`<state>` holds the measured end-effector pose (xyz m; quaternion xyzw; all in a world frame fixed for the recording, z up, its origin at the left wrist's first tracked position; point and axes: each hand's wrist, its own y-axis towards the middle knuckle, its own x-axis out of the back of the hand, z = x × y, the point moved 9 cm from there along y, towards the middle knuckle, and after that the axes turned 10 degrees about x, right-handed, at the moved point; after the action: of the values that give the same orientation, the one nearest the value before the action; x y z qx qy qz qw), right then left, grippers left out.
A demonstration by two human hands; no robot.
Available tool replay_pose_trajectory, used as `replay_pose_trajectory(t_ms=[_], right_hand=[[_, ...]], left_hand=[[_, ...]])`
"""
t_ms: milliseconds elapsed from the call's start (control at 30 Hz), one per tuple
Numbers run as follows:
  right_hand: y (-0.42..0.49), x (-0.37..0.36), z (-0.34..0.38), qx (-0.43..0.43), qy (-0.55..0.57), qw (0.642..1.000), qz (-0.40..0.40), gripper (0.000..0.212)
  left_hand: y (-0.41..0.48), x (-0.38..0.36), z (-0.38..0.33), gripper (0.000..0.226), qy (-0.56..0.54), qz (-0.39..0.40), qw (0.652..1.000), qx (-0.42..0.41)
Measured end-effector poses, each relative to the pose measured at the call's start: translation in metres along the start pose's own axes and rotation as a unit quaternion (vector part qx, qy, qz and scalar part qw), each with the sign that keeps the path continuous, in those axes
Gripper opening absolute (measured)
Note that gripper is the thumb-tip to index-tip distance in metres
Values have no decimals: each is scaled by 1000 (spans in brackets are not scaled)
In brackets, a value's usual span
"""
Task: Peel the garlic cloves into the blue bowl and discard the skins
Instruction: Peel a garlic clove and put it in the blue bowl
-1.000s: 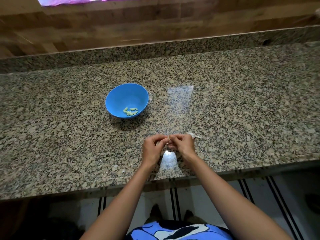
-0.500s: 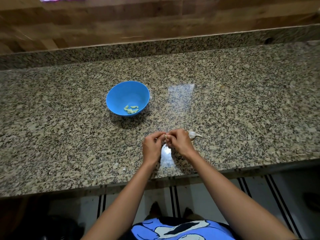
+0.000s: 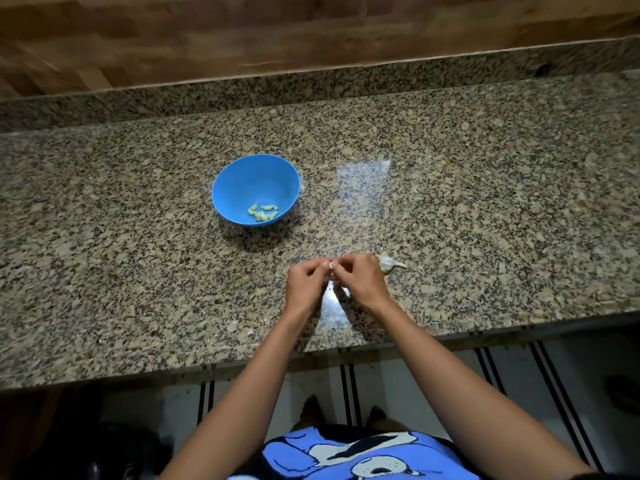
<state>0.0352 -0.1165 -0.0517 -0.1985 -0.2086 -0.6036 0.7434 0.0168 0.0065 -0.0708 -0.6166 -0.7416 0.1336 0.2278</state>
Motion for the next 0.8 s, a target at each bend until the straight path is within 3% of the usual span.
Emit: replay_pose_trajectory(t_ms=[100,200,400,600,667,700,800], right_hand=[[0,3,7,25,-44,999,0,16],[-2,2,3,10,21,1000,-5,15],[-7,-3,-10,-89,213,973,-17,15],[-11,-2,-14,-120,256,959,-36,17],[-12,4,-18,-114,180,976,-53,17],[-12,8,-18,-102,120,986,-55,16],[-11,12,-16,-67,15,996,-49,13]], left_hand=[[0,-3,12,22,-103,34,991,82],[-3,-5,16,26,-188,62,970,139],[-6,-1,21,26,-233,62,954,178],[-7,3,24,20,-239,64,952,179],[-4,17,21,17,-157,20,977,144],[-1,29,16,17,-58,-25,993,98],[1,46,-5,14,207,-94,973,-44]])
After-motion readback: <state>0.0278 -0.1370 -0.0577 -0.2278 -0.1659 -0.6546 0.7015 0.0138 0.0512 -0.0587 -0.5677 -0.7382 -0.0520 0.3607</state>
